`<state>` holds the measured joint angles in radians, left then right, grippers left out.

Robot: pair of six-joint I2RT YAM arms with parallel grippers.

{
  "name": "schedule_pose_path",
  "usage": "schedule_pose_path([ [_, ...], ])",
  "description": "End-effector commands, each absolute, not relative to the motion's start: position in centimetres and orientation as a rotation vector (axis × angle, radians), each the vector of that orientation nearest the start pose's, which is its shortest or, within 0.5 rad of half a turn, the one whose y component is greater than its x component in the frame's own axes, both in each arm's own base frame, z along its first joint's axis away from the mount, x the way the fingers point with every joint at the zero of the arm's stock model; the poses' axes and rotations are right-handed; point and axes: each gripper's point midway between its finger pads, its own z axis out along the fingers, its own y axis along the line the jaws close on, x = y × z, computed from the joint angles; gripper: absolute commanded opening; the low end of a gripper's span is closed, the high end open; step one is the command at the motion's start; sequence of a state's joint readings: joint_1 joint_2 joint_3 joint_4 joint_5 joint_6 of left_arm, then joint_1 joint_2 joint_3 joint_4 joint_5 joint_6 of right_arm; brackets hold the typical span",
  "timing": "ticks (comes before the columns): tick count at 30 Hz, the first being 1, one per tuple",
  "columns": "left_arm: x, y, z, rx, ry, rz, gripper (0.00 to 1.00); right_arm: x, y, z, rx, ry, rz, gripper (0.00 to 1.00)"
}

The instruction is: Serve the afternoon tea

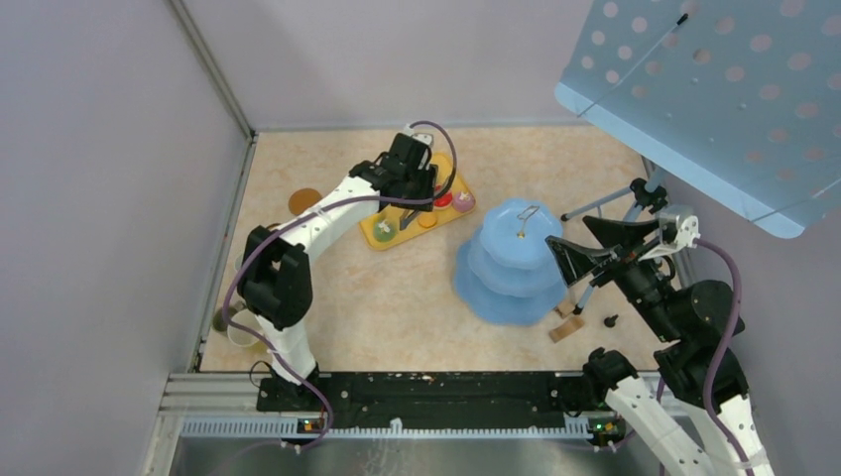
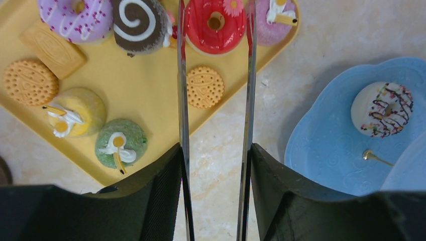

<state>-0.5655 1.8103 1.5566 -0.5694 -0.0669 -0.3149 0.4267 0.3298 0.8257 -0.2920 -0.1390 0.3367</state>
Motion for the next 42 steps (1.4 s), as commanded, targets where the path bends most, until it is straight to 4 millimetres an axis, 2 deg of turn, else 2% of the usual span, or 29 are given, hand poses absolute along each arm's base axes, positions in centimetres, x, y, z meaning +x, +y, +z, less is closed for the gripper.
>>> schedule_pose_path([
  [1,40.1,-26.9,16.4,0.278,2.383,-0.377,0.56,16.4,11.2,41.1,-0.176,1.307,0.717,0.97],
  [13,40.6,-26.7,14.1,0.33,2.403,-0.259,0.61,16.7,11.2,40.4,-0.171,1.319,0.708,0.97],
  [25,40.8,-25.9,14.5,0.344,2.383,-0.201,0.64,17.2,11.6,39.7,-0.171,1.334,0.723,0.97],
  [31,40.6,-26.2,13.0,0.348,2.422,-0.211,0.64,17.1,11.6,39.9,-0.171,1.328,0.723,0.97],
  [42,40.7,-26.6,12.5,0.366,2.431,-0.223,0.64,17.0,11.5,39.8,-0.166,1.33,0.724,0.97],
])
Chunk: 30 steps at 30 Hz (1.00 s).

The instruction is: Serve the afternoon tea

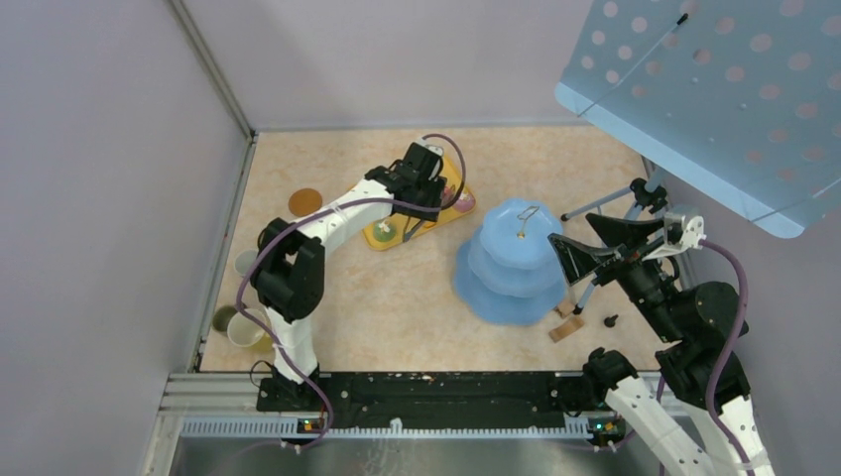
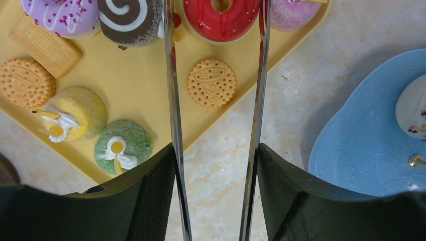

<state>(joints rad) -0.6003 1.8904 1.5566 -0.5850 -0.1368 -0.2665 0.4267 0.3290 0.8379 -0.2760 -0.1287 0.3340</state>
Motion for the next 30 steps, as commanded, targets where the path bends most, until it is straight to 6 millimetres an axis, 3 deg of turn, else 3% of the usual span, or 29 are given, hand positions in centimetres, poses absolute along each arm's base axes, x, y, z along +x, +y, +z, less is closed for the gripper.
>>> schedule_pose_path([
  [1,40.7,-26.6,12.5,0.368,2.43,-0.224,0.63,17.0,11.5,39.7,-0.166,1.33,0.725,0.97],
  [11,41.0,-26.4,13.1,0.367,2.412,-0.204,0.54,17.0,11.5,39.6,-0.16,1.332,0.729,0.97],
  [20,40.6,-24.7,19.5,0.351,2.267,-0.186,0.48,17.1,11.4,39.4,-0.155,1.337,0.727,0.97],
  [27,36.1,-22.4,21.7,0.451,2.228,-0.216,0.45,17.2,11.7,39.3,-0.154,1.333,0.743,0.97],
  [30,32.6,-22.5,21.8,0.523,2.243,-0.325,0.44,17.3,12.0,39.5,-0.161,1.323,0.757,0.97],
])
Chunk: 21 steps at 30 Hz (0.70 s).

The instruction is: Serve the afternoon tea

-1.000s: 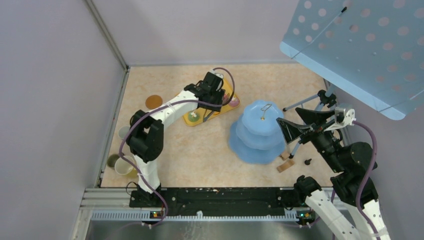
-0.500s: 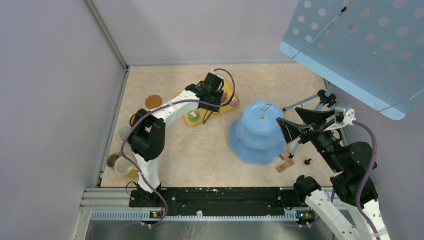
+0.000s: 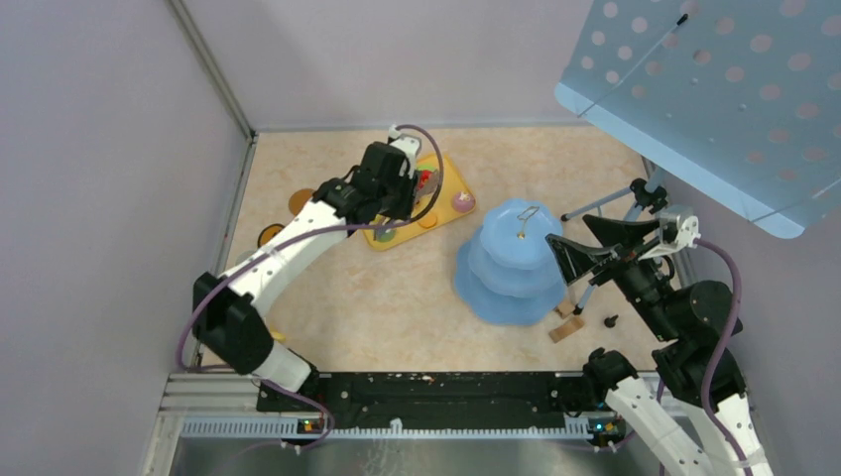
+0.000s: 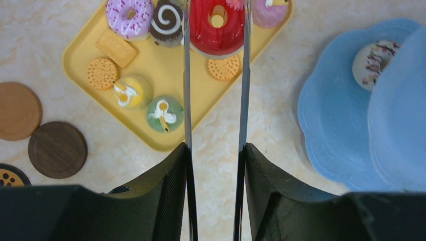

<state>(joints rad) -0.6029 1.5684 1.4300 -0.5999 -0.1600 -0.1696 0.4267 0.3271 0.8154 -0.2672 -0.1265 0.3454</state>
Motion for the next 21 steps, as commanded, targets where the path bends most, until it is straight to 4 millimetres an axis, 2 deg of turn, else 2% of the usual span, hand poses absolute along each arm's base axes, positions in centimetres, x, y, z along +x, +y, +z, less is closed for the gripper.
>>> schedule_pose_path([
  [1,31.2,-22.6,21.6,0.558,2.247,-0.342,0.44,17.2,12.0,39.6,-0.168,1.321,0.758,0.97],
  [5,26.1,-23.0,21.1,0.664,2.175,-0.305,0.45,17.3,11.9,39.6,-0.165,1.319,0.747,0.97],
  [8,23.9,-23.1,20.8,0.653,2.147,-0.332,0.45,17.5,11.9,39.2,-0.165,1.325,0.744,0.97],
  [11,22.6,-23.0,19.5,0.629,2.158,-0.358,0.44,17.7,12.1,38.6,-0.169,1.336,0.741,0.97],
  [15,21.4,-24.0,18.7,0.641,2.116,-0.425,0.43,17.9,12.2,38.3,-0.167,1.344,0.742,0.97],
  [21,21.3,-25.9,17.9,0.677,2.062,-0.471,0.43,18.1,12.1,37.9,-0.153,1.359,0.742,0.97],
])
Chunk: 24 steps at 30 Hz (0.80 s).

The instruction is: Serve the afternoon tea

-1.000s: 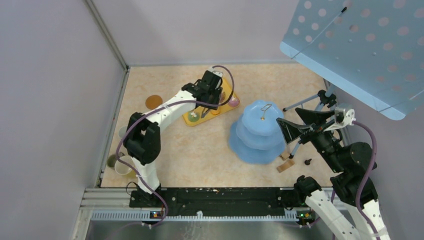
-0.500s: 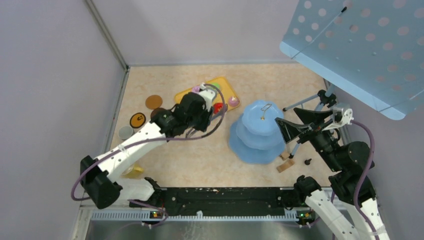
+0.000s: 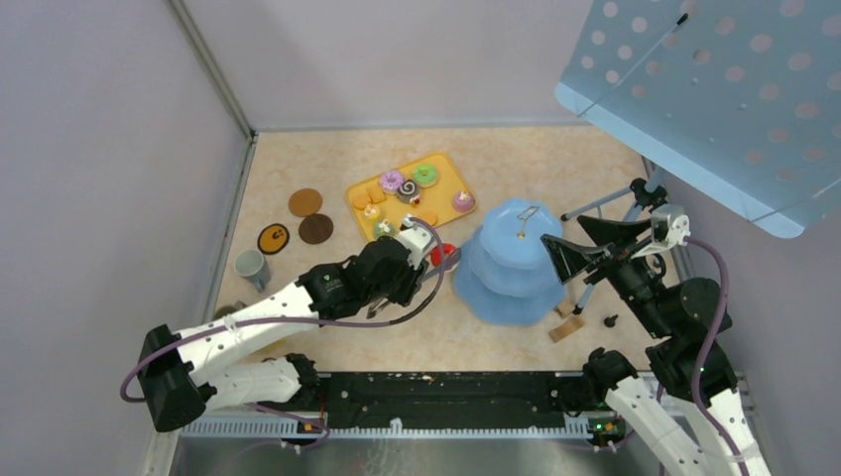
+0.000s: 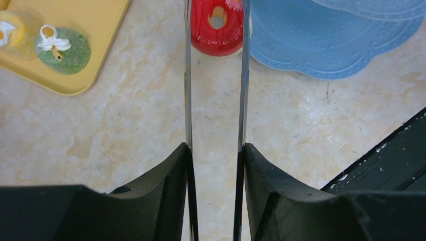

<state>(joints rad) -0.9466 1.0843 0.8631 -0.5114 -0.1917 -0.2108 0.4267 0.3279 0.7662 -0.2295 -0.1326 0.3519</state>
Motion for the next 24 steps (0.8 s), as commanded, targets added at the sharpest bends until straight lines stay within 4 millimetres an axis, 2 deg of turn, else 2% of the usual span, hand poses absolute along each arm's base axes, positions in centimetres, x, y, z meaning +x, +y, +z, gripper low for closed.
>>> schedule_pose_path([
  [1,21.4,-26.2,17.7,0.681,2.068,-0.468,0.42,18.1,12.1,37.9,-0.152,1.359,0.741,0.97],
  [11,22.9,-30.4,16.5,0.769,2.045,-0.496,0.42,18.1,11.7,38.1,-0.139,1.361,0.723,0.97],
  [24,24.4,-33.7,15.3,0.805,2.023,-0.522,0.42,18.2,11.6,37.8,-0.131,1.366,0.722,0.97],
])
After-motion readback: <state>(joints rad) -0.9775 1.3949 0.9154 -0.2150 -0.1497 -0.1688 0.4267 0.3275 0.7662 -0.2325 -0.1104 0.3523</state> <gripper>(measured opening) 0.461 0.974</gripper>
